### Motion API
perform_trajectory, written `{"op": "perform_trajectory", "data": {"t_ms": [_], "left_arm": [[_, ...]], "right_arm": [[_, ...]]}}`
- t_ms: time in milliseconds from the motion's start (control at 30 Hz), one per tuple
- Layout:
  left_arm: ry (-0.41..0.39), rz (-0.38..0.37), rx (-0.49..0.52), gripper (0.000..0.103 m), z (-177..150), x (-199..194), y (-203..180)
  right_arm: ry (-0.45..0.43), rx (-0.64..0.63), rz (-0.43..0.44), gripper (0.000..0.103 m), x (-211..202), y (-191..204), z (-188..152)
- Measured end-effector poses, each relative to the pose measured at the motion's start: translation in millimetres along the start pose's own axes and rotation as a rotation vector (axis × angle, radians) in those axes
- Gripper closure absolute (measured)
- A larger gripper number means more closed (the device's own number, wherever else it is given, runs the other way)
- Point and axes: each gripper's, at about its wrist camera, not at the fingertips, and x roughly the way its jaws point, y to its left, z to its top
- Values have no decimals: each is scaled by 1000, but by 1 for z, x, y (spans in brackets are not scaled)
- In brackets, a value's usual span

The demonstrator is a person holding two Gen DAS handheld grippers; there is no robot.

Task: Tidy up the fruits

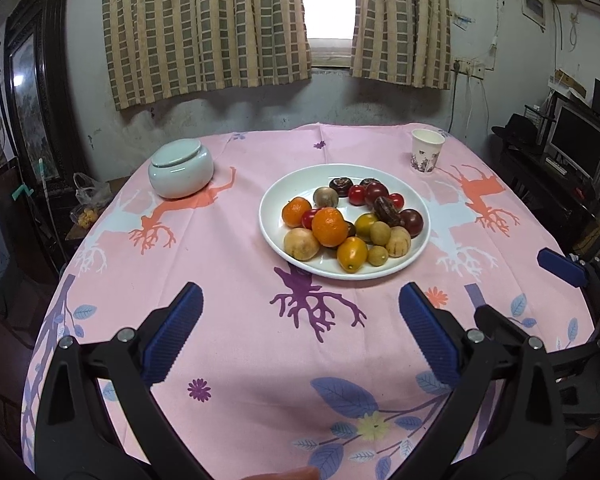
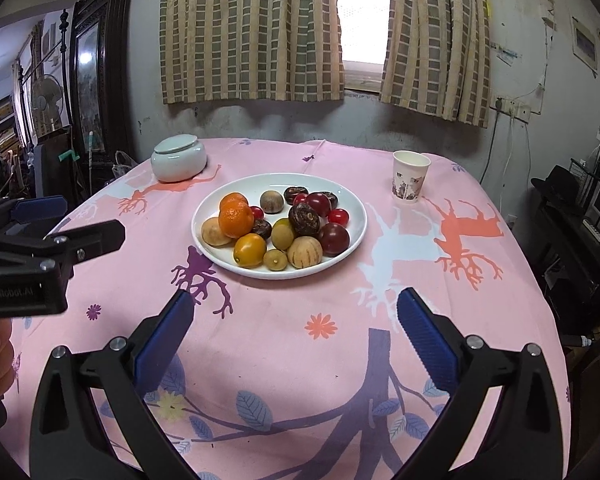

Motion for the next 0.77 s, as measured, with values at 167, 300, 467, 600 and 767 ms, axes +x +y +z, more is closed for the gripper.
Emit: {"op": "perform_trajectory", "data": {"t_ms": [167, 300, 467, 600, 767], "left_arm": [[5, -38, -13, 3, -1, -2, -2], [-3, -45, -10, 3, -5, -2, -6], [14, -39, -14, 2, -8, 4, -7], [36, -42, -28, 2, -9, 9, -5], [46, -35, -43, 2, -11, 13, -5]], "right_arm": [[-3, 19, -1, 1, 1, -2, 0], [4, 27, 4, 1, 6, -4, -2], [13, 38, 8, 1, 11, -8, -5], [17, 47, 11, 1, 14, -11, -7], [21, 53, 18, 1, 16, -12, -9]]}}
